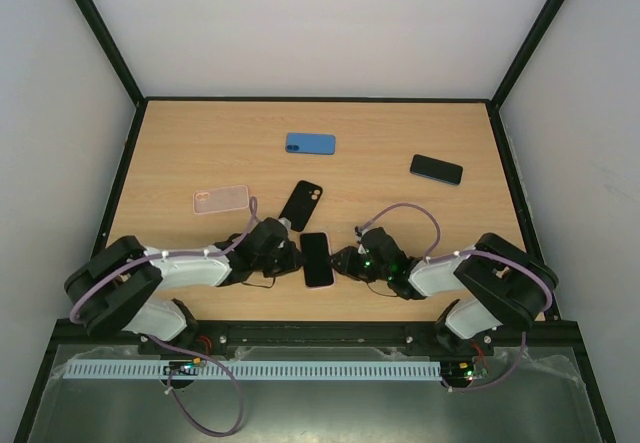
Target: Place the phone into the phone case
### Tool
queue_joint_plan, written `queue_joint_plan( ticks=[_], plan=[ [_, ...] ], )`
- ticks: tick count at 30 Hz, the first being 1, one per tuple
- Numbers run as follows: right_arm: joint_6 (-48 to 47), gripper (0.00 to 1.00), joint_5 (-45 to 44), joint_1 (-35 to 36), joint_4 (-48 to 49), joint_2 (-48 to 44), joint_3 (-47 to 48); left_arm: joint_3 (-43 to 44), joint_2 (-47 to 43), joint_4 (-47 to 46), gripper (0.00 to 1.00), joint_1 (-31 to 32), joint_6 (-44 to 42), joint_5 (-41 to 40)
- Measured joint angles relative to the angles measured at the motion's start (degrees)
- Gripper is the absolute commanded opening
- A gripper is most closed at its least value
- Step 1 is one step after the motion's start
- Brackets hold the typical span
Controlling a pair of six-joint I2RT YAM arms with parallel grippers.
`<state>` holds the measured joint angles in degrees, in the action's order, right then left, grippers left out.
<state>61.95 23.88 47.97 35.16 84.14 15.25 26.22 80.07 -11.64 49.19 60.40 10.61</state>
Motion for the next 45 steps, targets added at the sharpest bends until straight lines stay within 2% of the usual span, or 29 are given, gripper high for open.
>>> queue_joint_plan(
  ticks=[7, 12, 16, 20, 27, 34, 45],
  plan=[
    [0.2, 0.21, 0.3, -0.2, 1.8, 0.6, -0.4, 0.2, 1.4, -1.1, 0.07, 0.8, 0.0, -0.9],
    [0.0, 0.21, -0.1, -0.6, 2.3, 0.5, -0.8, 1.4, 2.3, -0.7, 0.07, 1.9, 0.0, -3.0],
    [0.0, 0.24, -0.2, -0.6, 2.6, 0.5, -1.0, 1.4, 2.2, -0.7, 0.13, 2.3, 0.3, -3.9],
    [0.0, 0.3, -0.9, -0.5, 1.4, -0.6, -1.0, 1.4, 1.6, -0.4, 0.24, 2.8, 0.5, -4.0],
    [-0.7, 0.37, -3.7, -1.1, -4.3, -4.9, -0.6, 0.9, -2.2, 0.2, 0.26, 1.6, 0.7, -2.5],
    [-1.7, 0.4, -4.5, -1.6, -6.1, -2.0, 2.8, 0.7, -2.1, 0.1, 0.2, -1.4, -0.4, -1.6],
    [-2.0, 0.4, -1.5, -2.3, -0.6, 3.7, 5.2, 0.7, 3.3, -3.3, 0.1, -2.0, -1.9, 1.4]
  ],
)
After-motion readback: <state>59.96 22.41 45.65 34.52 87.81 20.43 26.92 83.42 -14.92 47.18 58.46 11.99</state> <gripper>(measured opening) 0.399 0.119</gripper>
